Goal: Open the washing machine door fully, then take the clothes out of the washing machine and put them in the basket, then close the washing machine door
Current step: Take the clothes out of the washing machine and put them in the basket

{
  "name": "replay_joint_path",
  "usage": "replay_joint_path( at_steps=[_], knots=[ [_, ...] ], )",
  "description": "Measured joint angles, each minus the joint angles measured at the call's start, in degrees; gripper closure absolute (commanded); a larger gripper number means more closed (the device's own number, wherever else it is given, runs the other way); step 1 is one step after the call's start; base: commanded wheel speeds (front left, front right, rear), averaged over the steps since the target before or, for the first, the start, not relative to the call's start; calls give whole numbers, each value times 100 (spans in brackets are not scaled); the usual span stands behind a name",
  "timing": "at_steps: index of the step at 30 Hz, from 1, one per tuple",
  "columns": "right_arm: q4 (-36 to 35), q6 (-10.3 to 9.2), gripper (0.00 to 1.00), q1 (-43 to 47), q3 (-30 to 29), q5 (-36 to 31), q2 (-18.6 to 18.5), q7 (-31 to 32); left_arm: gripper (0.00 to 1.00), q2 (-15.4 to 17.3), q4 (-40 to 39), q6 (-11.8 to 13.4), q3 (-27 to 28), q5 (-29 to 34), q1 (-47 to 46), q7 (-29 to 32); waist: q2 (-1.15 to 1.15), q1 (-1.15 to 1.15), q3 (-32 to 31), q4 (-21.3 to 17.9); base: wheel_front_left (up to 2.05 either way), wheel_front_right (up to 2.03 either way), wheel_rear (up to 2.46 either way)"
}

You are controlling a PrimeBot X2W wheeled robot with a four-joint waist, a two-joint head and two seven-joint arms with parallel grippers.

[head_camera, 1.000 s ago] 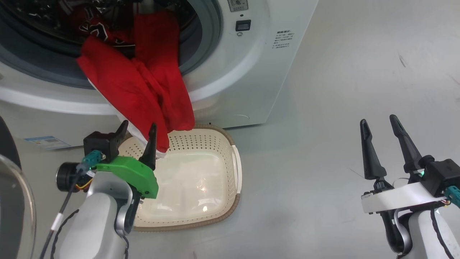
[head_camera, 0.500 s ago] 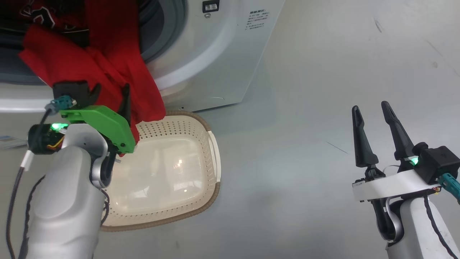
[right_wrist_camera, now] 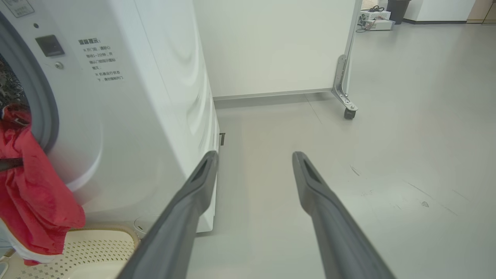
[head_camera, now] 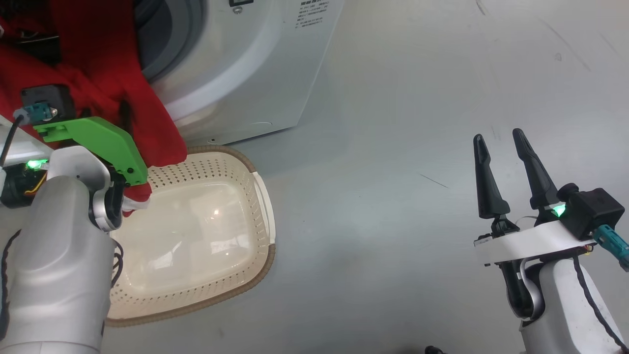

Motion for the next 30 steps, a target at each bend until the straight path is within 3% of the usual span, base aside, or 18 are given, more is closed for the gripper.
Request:
replay_joint_path(
  at_steps=[1, 2, 3, 13, 30],
  knots=[
    [16, 0, 0, -13, 5, 1, 1, 0, 58, 1, 49, 18, 10, 1, -18, -1, 0, 0, 13, -24, 0, 0, 0],
    [45, -1, 0, -34, 9, 2, 4, 0, 88, 7, 98, 32, 15, 1, -27, -27, 0, 0, 23, -48, 0, 0, 0],
    [45, -1, 0, -34, 9, 2, 4, 0, 100, 7, 98, 32, 15, 1, -27, -27, 0, 0, 23, -48, 0, 0, 0],
    [22, -1, 0, -102, -209, 11, 35, 0, 100, 24, 465, 38, -52, 66, -134, -376, 0, 0, 17, -93, 0, 0, 0],
    [25, -1, 0, -94, -363, -57, 36, -1, 100, -143, 44, -125, -349, 374, 375, -1808, 0, 0, -290, 296, 0, 0, 0]
  ],
)
